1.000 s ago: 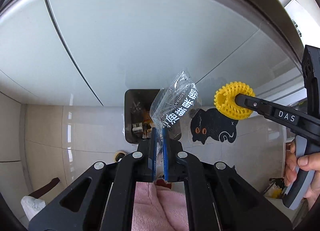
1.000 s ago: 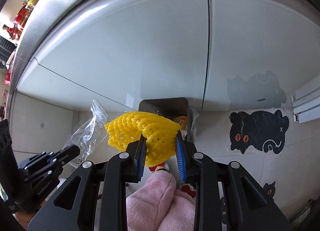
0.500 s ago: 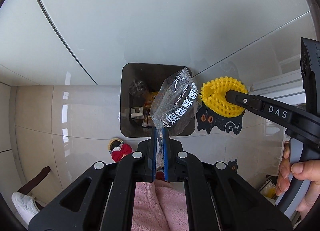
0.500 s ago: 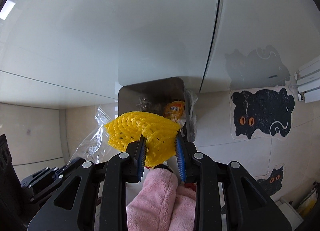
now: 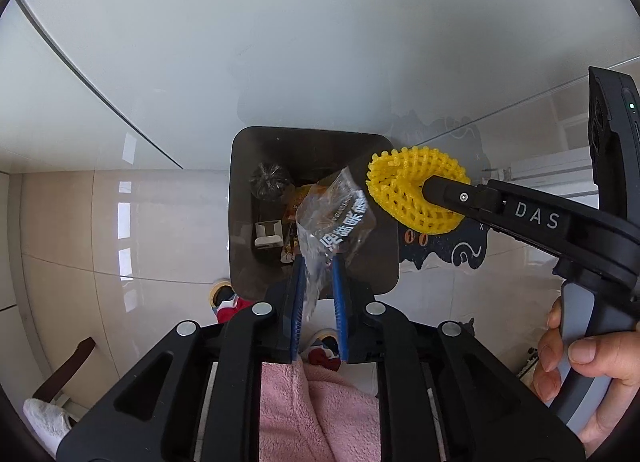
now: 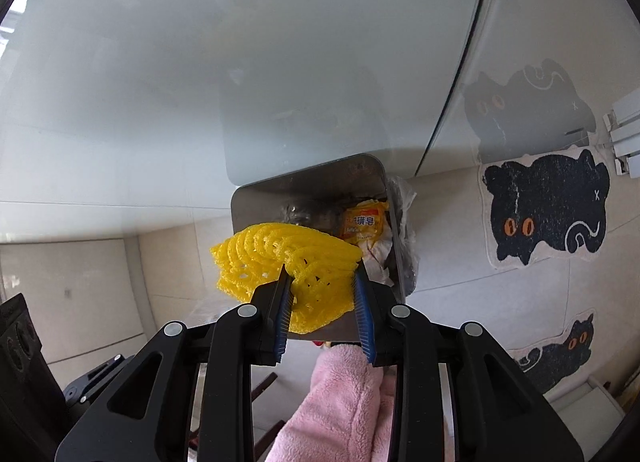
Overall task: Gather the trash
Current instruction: 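Carry bag and foam net down over the floor bin and open both tools, then raise both tools back toward the counter, then grasp the small clear zip bag with the left tool while the right tool grips the yellow paper, then carry zip bag and yellow paper over the bin and open both tools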
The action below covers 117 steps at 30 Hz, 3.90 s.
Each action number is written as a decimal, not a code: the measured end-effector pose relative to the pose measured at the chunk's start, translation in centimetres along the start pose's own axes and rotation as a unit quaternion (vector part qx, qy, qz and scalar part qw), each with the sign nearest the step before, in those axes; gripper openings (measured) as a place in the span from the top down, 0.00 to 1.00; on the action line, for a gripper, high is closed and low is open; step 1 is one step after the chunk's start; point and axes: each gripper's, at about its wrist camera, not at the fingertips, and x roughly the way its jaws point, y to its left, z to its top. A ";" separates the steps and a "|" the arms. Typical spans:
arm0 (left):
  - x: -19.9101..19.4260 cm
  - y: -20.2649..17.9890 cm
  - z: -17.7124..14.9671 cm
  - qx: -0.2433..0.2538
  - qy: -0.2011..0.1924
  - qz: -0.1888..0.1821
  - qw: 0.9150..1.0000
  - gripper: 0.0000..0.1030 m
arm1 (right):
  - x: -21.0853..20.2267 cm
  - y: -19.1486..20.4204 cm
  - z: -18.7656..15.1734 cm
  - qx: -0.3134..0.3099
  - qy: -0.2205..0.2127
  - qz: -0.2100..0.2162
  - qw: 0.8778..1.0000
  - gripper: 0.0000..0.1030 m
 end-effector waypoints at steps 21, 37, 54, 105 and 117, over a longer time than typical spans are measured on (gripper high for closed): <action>-5.2 -1.7 0.8 0.006 -0.028 0.007 1.000 0.30 | -3.6 1.2 1.4 -0.003 -0.009 -0.008 1.000 0.03; -15.4 -3.4 -0.1 0.017 -0.095 0.006 0.995 0.18 | -16.7 1.9 -1.9 -0.021 -0.066 0.016 0.997 0.03; -32.3 -7.6 6.1 0.073 -0.259 -0.024 0.963 0.09 | -36.1 3.3 1.4 -0.064 -0.260 0.056 0.962 0.03; -28.1 -8.8 22.0 0.127 -0.240 -0.014 0.962 0.81 | -32.9 8.3 18.3 -0.120 -0.289 0.011 0.950 0.71; -31.6 -8.5 16.7 0.125 -0.273 0.004 0.954 1.00 | -35.0 8.2 12.6 -0.119 -0.299 0.046 0.946 0.75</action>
